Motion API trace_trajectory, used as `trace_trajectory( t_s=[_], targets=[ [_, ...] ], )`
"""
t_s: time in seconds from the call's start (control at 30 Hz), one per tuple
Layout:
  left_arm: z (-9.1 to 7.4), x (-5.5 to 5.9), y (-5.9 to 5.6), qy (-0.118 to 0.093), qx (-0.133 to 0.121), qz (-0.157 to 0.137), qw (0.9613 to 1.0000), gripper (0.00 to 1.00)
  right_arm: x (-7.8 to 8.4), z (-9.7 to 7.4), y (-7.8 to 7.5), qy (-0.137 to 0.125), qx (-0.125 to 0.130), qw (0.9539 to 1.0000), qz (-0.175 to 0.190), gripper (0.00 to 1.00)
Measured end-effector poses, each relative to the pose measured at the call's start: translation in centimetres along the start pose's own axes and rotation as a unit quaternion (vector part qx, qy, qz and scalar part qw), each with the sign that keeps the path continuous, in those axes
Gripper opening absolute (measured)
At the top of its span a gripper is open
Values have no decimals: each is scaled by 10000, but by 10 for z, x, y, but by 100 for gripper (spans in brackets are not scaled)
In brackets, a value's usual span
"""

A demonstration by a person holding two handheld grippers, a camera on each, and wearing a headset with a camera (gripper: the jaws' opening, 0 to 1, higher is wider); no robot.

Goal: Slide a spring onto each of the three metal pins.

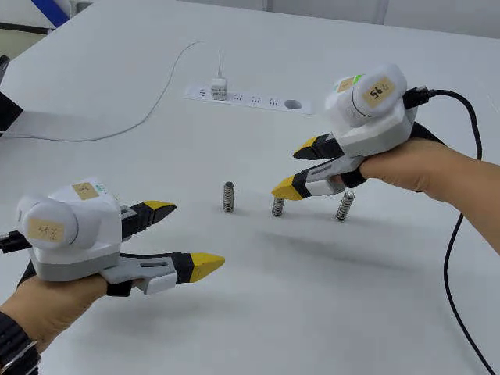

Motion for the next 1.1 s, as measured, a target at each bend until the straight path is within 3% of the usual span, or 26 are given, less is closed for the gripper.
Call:
trace_trajectory(
  t_s=[0.57, 1.1],
  targets=[
    [3, -1, -2, 45, 10, -1, 10000, 72, 36, -40, -20, -237, 482, 9976, 437, 56],
    [4, 0, -2, 27, -19, -7, 10000, 73, 76, -70, -7, -532, 764, 9927, 771, 60]
  ],
)
Point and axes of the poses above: the centre of the closed fingertips' face, and the gripper's own axes: z roughly forward along the fingers, y roughly to its left, x roughly out of its underside, the point moved 3 cm from there along -z, roughly backward along the fingers, and after that the axes turned 13 degrees about x, right-handed, at the moved point
